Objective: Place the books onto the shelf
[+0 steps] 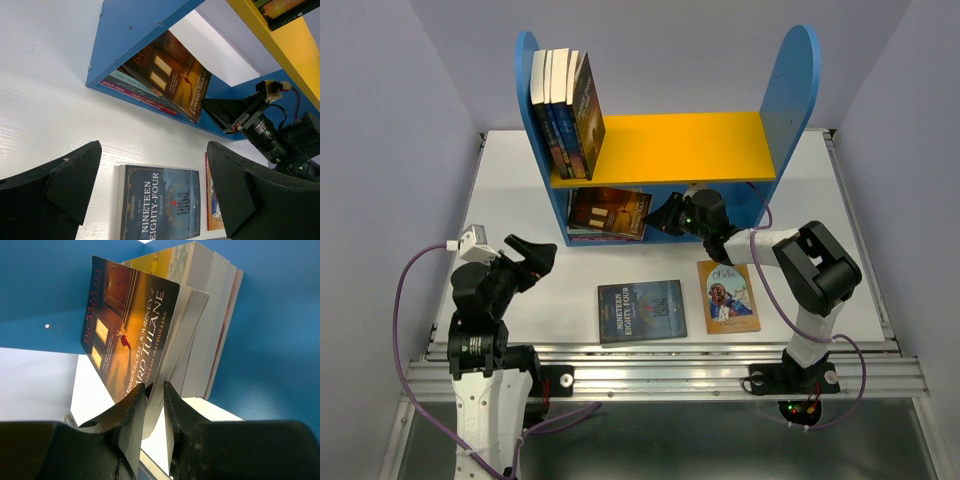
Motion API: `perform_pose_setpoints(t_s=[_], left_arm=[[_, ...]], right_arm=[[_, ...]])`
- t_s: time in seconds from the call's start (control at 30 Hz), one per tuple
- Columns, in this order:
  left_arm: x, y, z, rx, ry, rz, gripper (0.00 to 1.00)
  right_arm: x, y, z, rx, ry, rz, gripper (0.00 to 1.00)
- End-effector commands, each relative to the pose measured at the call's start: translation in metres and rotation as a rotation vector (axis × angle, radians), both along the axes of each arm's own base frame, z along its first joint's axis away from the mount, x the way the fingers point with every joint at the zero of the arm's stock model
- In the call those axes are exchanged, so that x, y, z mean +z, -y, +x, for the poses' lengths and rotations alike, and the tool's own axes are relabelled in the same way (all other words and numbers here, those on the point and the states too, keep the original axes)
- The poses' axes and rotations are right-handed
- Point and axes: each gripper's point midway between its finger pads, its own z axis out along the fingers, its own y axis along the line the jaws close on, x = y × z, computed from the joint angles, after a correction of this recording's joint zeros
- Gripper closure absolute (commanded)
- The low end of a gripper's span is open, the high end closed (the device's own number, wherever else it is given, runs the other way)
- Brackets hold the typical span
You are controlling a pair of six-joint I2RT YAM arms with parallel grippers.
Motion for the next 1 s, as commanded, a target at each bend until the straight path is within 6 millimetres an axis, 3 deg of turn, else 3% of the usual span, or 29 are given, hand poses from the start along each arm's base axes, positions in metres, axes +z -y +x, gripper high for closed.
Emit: perform_pose_setpoints(t_s=[0.0,0.27,0.63,0.97], left_arm=[[0.004,0.002,0.004,-0.022,0.046,0.017,0.01],[0.003,0.002,0.005,-0.025,0.044,0.017,0.01],[0.002,0.003,0.005,-0.030,0.040,0.017,0.01],[0.001,0.003,0.005,-0.033,0.035,0.017,0.01]], right_arm=[[0.026,-0.009,0.009,0.017,0.076,0.062,0.75],[0.025,-0.018,0.016,0.047,0.091,0.065,0.76],[0.044,-0.031,0.025,0.117,0.231,0.061,0.78],[0.044,-0.034,0.030,0.133,0.285,0.051,0.77]])
